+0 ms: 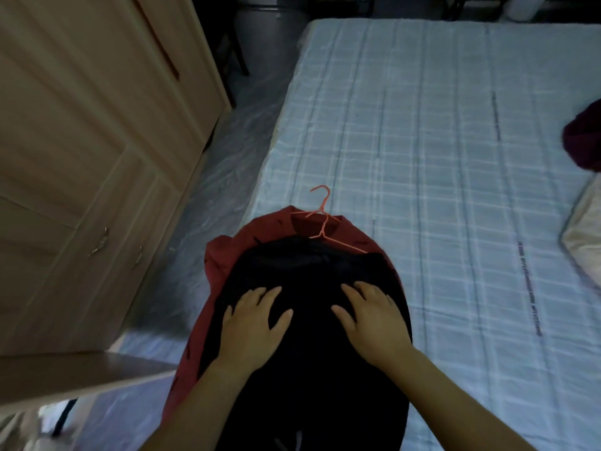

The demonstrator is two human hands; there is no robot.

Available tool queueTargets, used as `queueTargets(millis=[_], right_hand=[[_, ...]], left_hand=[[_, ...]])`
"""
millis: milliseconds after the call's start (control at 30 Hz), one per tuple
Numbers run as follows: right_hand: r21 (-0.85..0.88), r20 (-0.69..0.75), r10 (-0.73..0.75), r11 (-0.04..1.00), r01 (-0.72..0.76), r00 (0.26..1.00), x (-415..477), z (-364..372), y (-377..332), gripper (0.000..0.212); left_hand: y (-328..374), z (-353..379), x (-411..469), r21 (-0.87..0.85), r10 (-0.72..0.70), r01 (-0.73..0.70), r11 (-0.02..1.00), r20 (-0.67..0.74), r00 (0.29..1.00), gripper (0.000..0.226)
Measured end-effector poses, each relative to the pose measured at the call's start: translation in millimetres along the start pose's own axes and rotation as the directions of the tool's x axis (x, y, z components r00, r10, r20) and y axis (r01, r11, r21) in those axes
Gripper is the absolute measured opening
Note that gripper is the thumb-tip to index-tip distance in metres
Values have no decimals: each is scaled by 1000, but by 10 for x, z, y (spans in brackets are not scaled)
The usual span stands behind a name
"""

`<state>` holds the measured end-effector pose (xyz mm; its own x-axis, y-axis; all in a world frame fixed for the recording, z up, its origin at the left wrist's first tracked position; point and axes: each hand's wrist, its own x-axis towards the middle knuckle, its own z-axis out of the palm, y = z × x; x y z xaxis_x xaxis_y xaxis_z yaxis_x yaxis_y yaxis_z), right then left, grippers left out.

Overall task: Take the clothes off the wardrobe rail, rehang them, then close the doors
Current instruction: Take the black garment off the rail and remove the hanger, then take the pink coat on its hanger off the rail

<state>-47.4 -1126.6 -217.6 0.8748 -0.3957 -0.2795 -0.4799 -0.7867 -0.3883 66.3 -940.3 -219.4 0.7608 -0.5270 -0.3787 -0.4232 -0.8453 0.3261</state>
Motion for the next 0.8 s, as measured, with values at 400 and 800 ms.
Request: queueTargets(millis=[400,800], right_hand=[[67,-22,-451,890,452,892,-1043,280,-1359,64],[62,-67,-835,543,838,546,-2177,1102,-3675,48]], left_hand=[[-722,-311,-1958,-168,-198,143,975,-383,902,62],[-2486,-494,-4183,-418,-575,397,817,-537,617,62]])
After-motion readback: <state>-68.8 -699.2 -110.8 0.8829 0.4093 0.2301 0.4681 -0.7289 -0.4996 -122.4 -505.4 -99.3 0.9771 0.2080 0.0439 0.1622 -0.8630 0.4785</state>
